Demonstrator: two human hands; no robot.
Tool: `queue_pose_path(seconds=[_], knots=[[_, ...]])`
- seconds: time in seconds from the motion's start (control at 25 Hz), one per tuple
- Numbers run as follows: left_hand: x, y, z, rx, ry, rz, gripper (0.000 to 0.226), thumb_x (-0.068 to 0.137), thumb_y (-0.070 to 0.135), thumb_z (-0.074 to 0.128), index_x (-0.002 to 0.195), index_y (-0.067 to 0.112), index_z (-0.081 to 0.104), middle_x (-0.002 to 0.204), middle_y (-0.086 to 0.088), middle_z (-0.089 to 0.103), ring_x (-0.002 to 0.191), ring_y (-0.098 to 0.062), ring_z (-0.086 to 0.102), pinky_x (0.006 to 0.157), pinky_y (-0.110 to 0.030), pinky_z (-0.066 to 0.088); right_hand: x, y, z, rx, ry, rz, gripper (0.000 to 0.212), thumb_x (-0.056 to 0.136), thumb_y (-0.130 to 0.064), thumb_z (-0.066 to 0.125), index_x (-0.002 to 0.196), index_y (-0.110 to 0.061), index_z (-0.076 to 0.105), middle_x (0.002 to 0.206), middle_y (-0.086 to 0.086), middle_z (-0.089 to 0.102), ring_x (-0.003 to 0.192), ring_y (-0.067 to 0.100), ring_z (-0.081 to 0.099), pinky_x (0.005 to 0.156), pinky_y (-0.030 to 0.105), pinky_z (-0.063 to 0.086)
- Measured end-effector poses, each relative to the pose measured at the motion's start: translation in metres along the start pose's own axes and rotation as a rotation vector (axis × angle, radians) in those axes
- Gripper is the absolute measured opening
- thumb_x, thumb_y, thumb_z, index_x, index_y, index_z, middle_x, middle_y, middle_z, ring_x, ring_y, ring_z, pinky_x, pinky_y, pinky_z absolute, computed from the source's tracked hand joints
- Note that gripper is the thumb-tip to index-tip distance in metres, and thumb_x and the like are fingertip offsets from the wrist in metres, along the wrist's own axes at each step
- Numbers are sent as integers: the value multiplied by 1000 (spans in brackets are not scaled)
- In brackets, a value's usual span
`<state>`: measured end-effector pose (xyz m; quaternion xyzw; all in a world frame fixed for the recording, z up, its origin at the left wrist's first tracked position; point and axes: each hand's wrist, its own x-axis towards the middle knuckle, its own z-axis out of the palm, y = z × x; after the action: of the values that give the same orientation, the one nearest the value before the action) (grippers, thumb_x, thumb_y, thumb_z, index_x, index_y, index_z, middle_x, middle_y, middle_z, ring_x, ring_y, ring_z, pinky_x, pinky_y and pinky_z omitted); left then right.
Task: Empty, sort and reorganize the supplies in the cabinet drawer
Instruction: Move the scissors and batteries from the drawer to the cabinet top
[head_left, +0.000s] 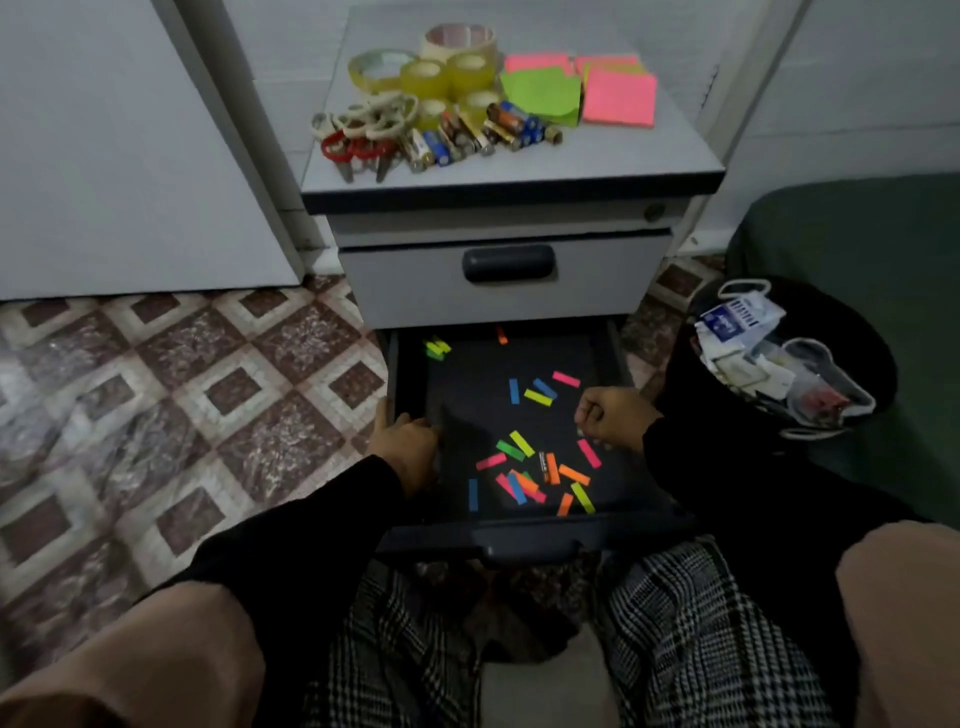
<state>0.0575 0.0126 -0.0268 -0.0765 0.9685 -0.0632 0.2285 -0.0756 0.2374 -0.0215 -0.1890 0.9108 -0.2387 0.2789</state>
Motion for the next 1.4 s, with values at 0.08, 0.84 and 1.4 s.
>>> queue_pose_path(seconds=[0.08, 0.84, 1.4], knots=[[8, 3, 15, 44, -11, -32, 39, 90, 35, 45, 126, 23, 53, 125, -2, 59, 128, -26, 41, 113, -57, -7, 7, 9, 14, -32, -41, 23, 30, 80, -1, 65, 63, -20, 49, 66, -6, 53, 57, 6, 49, 47, 11, 41], [51, 13, 62, 307, -60, -1, 39, 97, 19, 35, 134, 11, 47, 130, -9, 57, 128, -28, 44, 116, -48, 9, 29, 38, 83, -623, -474, 55, 36, 85, -10, 65, 117, 0, 56, 122, 16, 59, 113, 29, 57, 90, 32, 46], [53, 23, 64, 80, -211, 156, 36, 100, 10, 30, 131, 5, 48, 134, -14, 52, 123, -28, 53, 100, -34, 43, 22, 28, 74, -685, -637, 36, 29, 93, -8, 52, 119, 2, 59, 86, 11, 52, 89, 21, 45, 93, 32, 44]])
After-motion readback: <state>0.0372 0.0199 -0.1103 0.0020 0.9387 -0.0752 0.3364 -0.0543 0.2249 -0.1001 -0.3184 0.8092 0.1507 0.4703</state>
